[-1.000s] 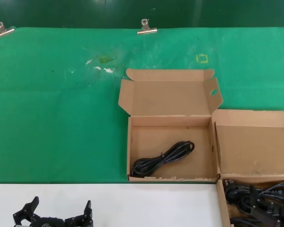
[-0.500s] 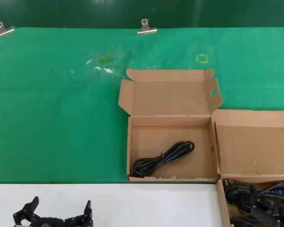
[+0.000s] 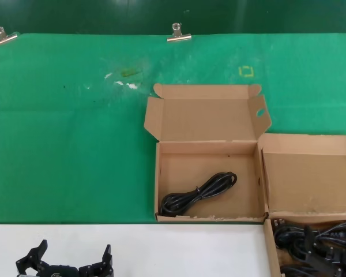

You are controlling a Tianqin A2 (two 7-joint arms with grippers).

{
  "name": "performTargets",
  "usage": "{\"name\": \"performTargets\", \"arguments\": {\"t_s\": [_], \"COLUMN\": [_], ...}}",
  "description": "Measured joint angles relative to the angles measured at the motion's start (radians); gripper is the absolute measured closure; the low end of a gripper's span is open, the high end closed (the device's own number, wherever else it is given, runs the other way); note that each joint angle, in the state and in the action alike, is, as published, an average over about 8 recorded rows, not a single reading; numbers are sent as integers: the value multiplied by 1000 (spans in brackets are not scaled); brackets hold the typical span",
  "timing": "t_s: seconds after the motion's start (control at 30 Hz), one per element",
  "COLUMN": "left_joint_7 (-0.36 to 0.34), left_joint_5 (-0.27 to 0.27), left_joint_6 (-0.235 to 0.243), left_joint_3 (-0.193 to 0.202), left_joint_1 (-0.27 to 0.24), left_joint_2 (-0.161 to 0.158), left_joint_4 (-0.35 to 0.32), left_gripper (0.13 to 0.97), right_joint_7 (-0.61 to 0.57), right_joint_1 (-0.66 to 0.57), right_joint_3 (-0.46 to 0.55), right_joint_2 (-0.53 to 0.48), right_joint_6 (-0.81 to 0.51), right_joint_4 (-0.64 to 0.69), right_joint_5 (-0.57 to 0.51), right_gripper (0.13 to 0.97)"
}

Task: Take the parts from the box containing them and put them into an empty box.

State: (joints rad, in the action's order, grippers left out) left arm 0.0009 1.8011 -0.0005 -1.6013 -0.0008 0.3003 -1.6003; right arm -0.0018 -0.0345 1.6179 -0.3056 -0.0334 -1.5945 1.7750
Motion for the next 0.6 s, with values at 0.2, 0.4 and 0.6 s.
{"name": "performTargets", "arguments": {"t_s": [0.2,0.4,0.6], "left_joint_7": [0,0,0], "left_joint_5": [0,0,0], "left_joint_6": [0,0,0], "left_joint_3": [0,0,0], "left_joint_1": [0,0,0], "left_joint_2": [0,0,0], "left_joint_4": [0,0,0], "left_gripper": [132,132,132], "right_joint_7": [0,0,0], "right_joint_1": [0,0,0], "right_joint_3": [0,0,0], "right_joint_2": [0,0,0], "right_joint_6": [0,0,0], "right_joint_4": [0,0,0], "right_joint_5": [0,0,0], "right_gripper": [129,129,129]}}
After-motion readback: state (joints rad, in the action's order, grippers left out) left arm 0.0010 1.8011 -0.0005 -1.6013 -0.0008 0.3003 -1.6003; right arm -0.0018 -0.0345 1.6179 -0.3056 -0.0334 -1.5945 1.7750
